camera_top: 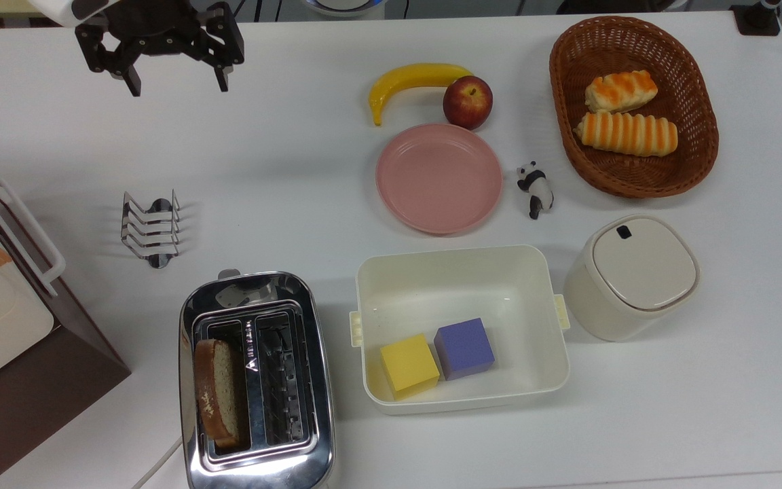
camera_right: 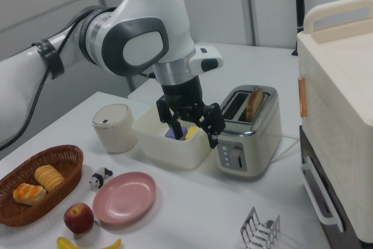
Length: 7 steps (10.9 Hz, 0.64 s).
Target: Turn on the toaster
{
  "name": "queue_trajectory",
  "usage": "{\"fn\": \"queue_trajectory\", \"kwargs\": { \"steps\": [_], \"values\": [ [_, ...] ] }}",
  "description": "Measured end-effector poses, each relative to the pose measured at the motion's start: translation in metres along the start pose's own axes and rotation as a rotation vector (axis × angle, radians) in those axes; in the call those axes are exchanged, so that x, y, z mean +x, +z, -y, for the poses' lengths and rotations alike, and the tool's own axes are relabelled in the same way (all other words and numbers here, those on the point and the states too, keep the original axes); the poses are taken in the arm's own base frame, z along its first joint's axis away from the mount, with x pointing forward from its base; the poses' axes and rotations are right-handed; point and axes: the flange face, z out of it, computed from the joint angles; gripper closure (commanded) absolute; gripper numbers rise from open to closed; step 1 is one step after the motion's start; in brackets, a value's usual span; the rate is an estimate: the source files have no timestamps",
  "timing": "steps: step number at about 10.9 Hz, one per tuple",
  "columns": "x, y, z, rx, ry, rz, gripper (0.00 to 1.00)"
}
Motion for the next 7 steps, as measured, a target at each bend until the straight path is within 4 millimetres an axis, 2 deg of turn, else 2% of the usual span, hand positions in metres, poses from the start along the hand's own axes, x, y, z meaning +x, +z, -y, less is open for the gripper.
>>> {"fn": "queue_trajectory", "kwargs": {
  "steps": [7],
  "values": [
    [0.0004, 0.0006, 0.0039, 0.003, -0.006, 0.007, 0.00]
  ]
}}
